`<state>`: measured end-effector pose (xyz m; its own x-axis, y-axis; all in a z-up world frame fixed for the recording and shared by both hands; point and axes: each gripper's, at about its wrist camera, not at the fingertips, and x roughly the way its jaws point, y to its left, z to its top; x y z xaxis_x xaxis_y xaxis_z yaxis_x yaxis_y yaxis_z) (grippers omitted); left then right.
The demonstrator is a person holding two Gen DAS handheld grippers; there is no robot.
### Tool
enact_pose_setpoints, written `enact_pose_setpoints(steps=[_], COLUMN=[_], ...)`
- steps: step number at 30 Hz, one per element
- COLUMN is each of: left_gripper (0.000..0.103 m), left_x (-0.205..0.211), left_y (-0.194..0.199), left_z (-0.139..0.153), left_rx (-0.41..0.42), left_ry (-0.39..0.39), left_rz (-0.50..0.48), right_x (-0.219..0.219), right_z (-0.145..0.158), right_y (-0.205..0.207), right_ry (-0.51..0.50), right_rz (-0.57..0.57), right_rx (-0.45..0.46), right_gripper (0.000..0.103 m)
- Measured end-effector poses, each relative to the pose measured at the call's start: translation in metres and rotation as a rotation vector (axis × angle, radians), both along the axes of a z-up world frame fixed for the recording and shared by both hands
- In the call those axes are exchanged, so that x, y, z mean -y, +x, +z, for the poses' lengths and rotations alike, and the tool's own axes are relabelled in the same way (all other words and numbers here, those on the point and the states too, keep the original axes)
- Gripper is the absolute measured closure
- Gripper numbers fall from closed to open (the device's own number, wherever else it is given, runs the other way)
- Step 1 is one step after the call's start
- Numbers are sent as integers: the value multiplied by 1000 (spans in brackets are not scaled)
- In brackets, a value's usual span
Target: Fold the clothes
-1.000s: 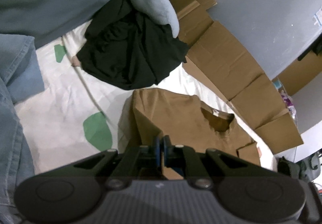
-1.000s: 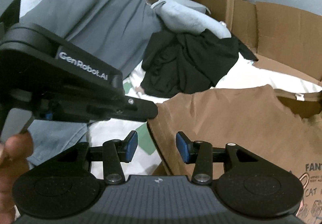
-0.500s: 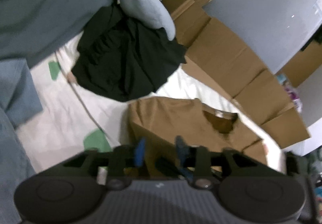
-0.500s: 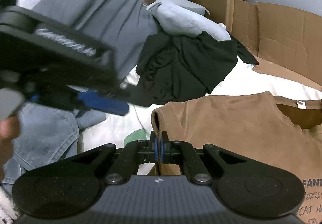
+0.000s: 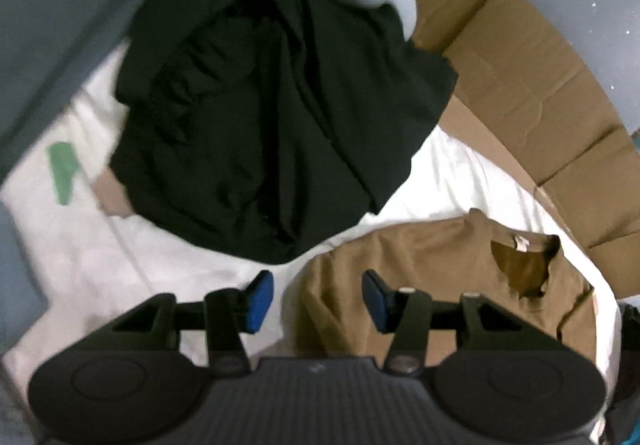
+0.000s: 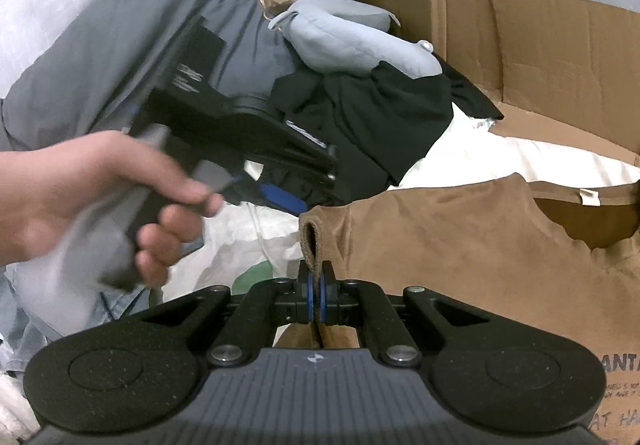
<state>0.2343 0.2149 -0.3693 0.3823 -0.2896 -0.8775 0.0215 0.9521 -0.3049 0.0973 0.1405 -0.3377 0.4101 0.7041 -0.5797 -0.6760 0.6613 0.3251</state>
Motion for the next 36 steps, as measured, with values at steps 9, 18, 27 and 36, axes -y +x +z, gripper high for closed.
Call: enact_pose_setpoints(steps=[9, 18, 27, 36], left_gripper=[91, 102, 73, 62], left_x=[7, -3, -6, 3], left_y=[21, 26, 20, 22], left_z=[-23, -3, 5, -1], left_rx=[-84, -11, -58, -92], left_ry=[15, 147, 106, 73], left_rz=[-10, 62, 76, 58], right_x=[13, 30, 45, 70], right_z=[-8, -27, -44, -63], right_y=[11, 41, 68, 87], right_ry=[14, 29, -24, -55], right_rz=[-2, -75, -52, -86], right_rx=[-56, -218, -281, -366], right_gripper=[102, 102, 101, 102])
